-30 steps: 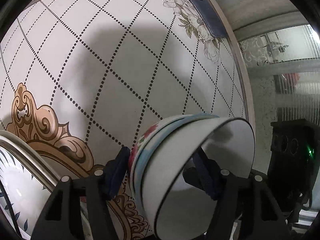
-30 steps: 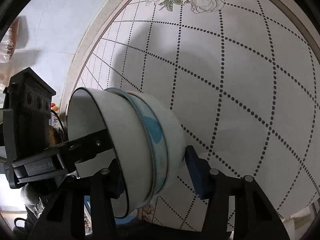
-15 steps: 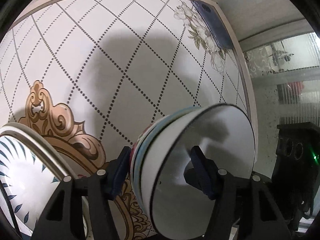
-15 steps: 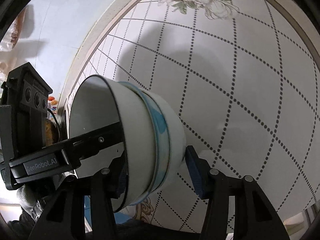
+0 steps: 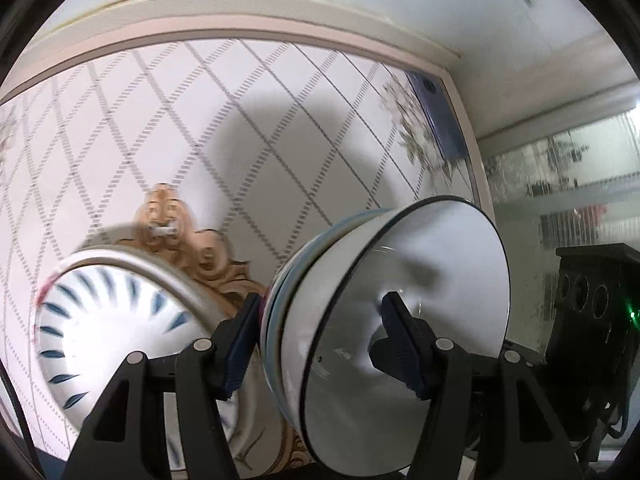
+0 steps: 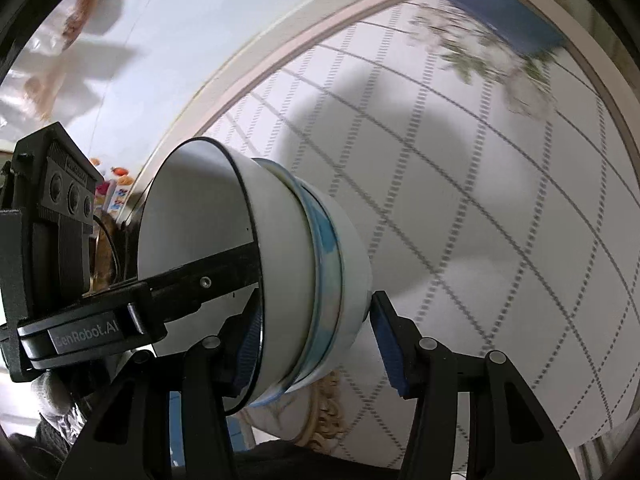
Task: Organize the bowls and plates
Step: 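Carry the bowl stack with both grippers onto the blue-leaf plate stack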
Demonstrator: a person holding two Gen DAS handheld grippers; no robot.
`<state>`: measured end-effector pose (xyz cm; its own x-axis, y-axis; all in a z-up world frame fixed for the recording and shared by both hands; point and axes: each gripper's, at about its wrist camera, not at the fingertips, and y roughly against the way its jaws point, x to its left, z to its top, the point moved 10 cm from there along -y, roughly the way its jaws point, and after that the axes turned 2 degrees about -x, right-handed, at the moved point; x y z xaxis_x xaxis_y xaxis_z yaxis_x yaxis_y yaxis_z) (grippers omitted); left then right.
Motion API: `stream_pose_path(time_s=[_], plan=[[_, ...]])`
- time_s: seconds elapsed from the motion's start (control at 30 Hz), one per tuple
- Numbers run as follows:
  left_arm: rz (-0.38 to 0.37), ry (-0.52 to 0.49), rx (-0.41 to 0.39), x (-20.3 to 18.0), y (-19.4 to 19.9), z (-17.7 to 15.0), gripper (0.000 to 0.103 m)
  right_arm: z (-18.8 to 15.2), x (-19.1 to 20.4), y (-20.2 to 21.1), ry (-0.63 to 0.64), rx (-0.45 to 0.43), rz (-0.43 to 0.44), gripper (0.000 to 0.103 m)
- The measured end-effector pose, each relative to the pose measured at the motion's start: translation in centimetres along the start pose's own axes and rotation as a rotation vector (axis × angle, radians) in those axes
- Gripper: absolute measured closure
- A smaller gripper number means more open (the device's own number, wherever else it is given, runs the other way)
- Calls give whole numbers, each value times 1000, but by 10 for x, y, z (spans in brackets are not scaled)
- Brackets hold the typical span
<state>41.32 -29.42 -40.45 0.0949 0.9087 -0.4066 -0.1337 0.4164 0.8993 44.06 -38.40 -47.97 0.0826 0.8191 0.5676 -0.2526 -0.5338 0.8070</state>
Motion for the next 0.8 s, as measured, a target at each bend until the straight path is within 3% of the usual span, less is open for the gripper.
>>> stream_pose_path(time_s=[0.47, 0.8], plan=[[67, 231, -94, 112, 60, -20, 44, -18, 106, -54, 194, 139, 99, 49], [79, 333, -106, 156, 60, -39, 47, -51, 127, -94, 269, 227, 97, 50]])
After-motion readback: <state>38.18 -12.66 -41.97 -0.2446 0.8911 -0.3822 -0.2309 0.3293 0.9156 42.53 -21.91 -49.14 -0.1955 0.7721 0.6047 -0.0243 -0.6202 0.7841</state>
